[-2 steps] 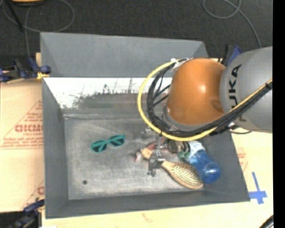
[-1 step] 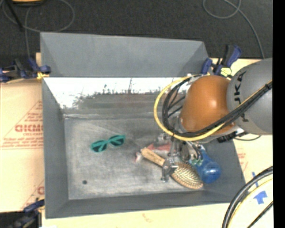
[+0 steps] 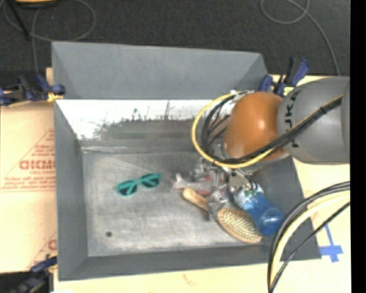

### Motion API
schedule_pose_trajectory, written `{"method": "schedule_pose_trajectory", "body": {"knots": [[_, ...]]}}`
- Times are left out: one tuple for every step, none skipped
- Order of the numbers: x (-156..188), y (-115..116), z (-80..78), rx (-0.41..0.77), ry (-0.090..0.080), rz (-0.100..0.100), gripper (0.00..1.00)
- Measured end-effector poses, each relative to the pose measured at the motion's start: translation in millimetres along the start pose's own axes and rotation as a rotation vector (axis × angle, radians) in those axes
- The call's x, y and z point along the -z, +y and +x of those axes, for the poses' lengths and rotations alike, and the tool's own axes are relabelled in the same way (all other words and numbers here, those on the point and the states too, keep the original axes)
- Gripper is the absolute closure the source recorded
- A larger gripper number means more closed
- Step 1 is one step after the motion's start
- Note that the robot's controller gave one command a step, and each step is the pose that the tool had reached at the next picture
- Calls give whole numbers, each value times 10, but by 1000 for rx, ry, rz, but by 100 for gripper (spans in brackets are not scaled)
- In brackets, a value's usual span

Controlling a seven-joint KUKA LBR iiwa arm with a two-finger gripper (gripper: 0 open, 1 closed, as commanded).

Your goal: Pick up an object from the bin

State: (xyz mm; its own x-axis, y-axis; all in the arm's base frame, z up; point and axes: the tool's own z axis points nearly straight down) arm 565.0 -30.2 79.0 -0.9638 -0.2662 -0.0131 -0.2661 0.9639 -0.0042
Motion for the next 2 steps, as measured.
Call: {"method": "schedule_pose_trajectory", "body": {"knots": [[-209, -55, -246, -56, 21, -10, 0], [25, -12, -9, -2, 8, -2, 0]]}}
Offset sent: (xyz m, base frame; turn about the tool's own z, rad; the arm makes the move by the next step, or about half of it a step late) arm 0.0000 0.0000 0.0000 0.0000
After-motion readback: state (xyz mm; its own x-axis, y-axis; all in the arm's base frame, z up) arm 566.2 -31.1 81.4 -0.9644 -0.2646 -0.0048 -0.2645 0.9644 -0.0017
